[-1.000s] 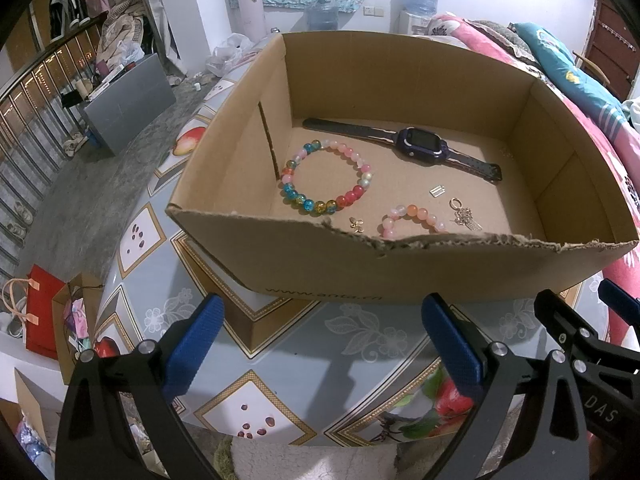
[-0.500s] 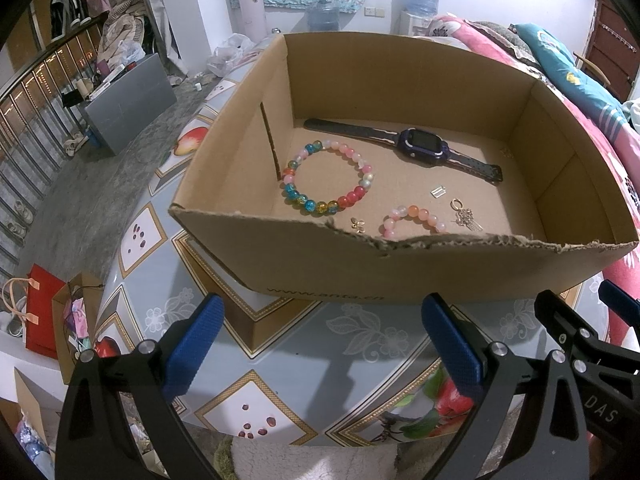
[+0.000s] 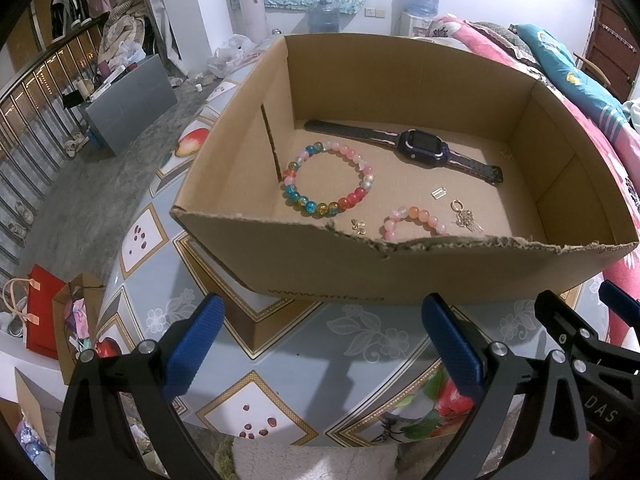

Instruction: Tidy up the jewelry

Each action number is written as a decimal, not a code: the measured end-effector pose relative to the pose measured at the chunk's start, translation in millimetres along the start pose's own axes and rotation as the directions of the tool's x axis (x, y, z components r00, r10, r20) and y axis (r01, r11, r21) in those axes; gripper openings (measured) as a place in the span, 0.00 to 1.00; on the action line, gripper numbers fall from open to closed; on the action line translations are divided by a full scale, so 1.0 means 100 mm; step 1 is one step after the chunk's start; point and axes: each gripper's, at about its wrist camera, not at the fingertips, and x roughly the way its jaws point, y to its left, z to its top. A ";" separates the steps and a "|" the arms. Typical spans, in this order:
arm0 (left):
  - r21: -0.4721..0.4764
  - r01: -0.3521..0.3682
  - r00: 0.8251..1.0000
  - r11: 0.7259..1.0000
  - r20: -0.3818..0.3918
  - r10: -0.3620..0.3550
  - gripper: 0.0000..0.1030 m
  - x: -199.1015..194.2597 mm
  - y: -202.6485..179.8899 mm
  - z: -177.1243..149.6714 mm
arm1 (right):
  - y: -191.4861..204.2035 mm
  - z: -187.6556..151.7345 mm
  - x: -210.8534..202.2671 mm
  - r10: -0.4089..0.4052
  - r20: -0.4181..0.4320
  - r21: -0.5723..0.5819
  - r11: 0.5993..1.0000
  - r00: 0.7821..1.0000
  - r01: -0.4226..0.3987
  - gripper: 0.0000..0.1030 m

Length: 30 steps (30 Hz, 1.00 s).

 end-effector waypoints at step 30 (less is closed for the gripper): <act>-0.005 0.002 1.000 1.000 -0.005 -0.002 0.94 0.00 0.03 0.00 | 0.01 0.00 -0.02 -0.002 -0.002 -0.002 1.000 1.000 0.002 0.92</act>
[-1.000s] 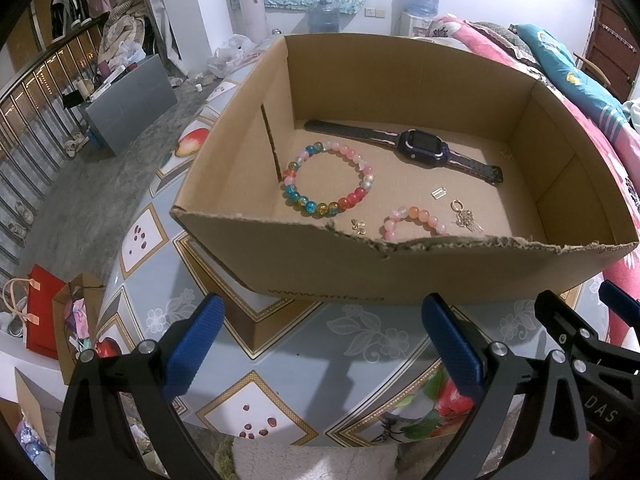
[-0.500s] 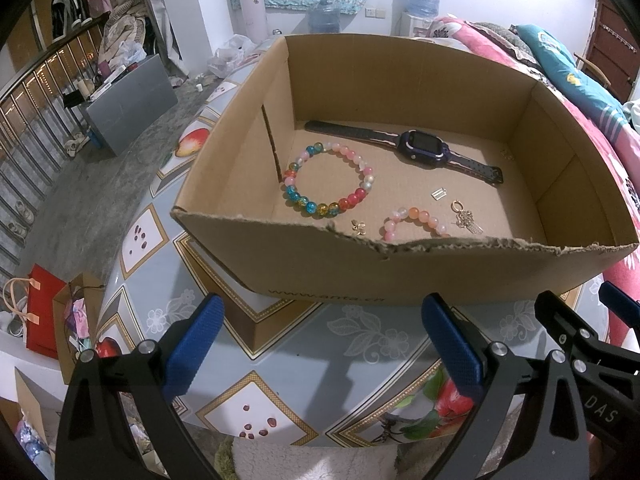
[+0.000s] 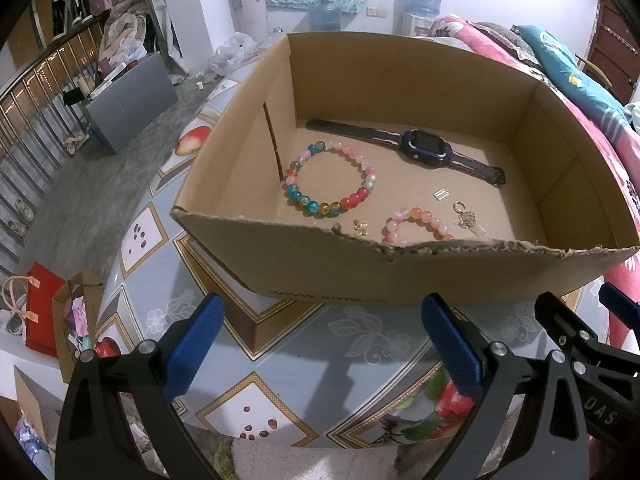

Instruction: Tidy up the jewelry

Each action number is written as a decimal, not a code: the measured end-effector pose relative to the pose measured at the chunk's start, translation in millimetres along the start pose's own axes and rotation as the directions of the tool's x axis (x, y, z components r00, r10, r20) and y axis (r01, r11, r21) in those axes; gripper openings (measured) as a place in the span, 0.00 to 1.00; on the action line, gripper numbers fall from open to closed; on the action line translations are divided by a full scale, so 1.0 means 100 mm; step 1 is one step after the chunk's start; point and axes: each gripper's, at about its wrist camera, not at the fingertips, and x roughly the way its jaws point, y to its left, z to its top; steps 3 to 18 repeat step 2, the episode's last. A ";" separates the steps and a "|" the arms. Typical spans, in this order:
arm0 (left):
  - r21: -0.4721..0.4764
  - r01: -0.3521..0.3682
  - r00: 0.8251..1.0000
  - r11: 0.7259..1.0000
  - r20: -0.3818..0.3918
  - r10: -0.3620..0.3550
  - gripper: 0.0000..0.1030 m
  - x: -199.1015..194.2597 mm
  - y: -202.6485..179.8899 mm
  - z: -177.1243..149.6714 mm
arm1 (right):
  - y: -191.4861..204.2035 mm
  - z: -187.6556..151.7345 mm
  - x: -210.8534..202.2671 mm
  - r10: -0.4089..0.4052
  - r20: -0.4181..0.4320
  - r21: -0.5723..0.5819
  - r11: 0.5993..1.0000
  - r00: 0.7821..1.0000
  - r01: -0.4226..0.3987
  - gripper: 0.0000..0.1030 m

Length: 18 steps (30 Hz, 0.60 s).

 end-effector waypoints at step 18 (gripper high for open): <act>-0.002 0.001 1.000 1.000 -0.001 -0.001 0.94 -0.01 0.02 0.00 | 0.00 -0.01 0.00 0.000 0.001 -0.002 1.000 1.000 0.000 0.92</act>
